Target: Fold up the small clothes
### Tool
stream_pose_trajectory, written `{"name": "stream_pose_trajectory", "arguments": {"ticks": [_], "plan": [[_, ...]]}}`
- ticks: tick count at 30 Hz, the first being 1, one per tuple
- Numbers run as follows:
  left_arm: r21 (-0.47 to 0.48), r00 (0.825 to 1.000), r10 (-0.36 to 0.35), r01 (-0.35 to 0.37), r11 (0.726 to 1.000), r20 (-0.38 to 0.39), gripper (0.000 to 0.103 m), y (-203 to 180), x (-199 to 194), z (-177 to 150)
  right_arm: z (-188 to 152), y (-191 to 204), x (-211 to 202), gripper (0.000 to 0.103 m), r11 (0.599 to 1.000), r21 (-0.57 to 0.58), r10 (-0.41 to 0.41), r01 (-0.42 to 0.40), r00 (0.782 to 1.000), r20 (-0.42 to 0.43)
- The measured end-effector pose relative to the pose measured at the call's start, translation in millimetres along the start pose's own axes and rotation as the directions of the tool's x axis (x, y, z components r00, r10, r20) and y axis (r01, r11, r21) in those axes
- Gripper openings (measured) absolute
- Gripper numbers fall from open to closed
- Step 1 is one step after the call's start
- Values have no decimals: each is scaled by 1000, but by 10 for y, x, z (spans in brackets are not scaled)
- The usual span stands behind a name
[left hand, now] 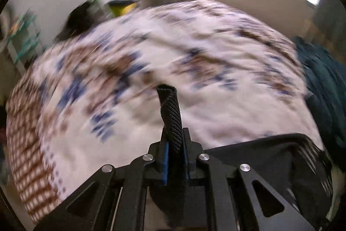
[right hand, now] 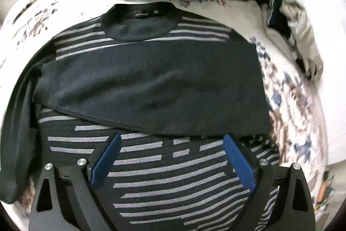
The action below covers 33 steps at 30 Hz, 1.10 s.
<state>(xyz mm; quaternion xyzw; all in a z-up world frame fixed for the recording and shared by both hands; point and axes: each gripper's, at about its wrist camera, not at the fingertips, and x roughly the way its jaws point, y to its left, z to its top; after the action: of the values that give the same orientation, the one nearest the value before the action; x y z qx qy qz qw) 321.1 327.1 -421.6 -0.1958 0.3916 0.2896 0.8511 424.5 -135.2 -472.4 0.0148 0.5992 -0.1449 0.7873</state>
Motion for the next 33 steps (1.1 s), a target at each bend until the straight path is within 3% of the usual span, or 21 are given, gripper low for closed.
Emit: {"name": "stream_pose_trajectory", "arguments": {"ticks": [5, 8, 10, 12, 13, 15, 18, 20, 22, 24, 26, 27, 28, 30, 31, 32, 33], "plan": [[191, 979, -200, 190, 963, 32, 8, -1194, -353, 79, -161, -523, 81, 96, 990, 123, 78, -70, 995, -69], [284, 936, -352, 344, 895, -24, 8, -2146, -584, -106, -331, -914, 166, 96, 978, 196, 96, -72, 989, -115], [338, 895, -438, 438, 833, -80, 8, -2765, -739, -334, -441, -1194, 222, 96, 967, 244, 104, -67, 985, -140], [407, 844, -512, 529, 745, -161, 8, -3446, -909, -711, -563, -1530, 277, 96, 953, 300, 104, -51, 981, -165], [430, 829, -525, 553, 714, -193, 8, -3663, -969, -849, -599, -1649, 294, 96, 947, 318, 106, -48, 980, -171], [491, 790, -543, 607, 626, -285, 8, -4208, -1069, -1322, -685, -1941, 352, 96, 934, 357, 100, -26, 977, -190], [544, 760, -522, 646, 536, -388, 8, -4699, -1122, -1910, -752, -2281, 424, 96, 919, 394, 92, -3, 974, -207], [575, 757, -483, 651, 496, -440, 8, -4915, -1092, -2225, -747, -2476, 462, 96, 909, 416, 99, -3, 973, -209], [575, 753, -434, 658, 485, -495, 12, -5049, -968, -2467, -733, -2603, 480, 96, 902, 431, 115, -15, 972, -207], [561, 745, -401, 666, 492, -533, 15, -5071, -894, -2578, -697, -2728, 472, 96, 890, 453, 159, -58, 969, -188], [539, 730, -397, 681, 496, -556, 38, -5041, -878, -2563, -634, -2885, 445, 96, 872, 476, 212, -113, 964, -159], [535, 729, -403, 682, 498, -553, 69, -4998, -892, -2528, -603, -2930, 428, 96, 868, 479, 223, -126, 963, -150], [525, 724, -415, 688, 502, -552, 91, -4882, -918, -2424, -562, -2999, 391, 96, 864, 481, 239, -147, 961, -136], [516, 724, -444, 688, 510, -528, 92, -4677, -915, -2212, -479, -3102, 319, 96, 857, 485, 259, -175, 959, -113], [521, 744, -441, 667, 532, -503, 92, -4532, -876, -2058, -416, -3170, 281, 96, 851, 490, 269, -189, 958, -98], [529, 776, -424, 630, 569, -467, 92, -4327, -811, -1876, -343, -3216, 233, 96, 841, 497, 287, -213, 955, -77], [540, 820, -388, 570, 619, -422, 92, -4094, -690, -1677, -252, -3203, 199, 96, 832, 498, 312, -243, 948, -59]]}}
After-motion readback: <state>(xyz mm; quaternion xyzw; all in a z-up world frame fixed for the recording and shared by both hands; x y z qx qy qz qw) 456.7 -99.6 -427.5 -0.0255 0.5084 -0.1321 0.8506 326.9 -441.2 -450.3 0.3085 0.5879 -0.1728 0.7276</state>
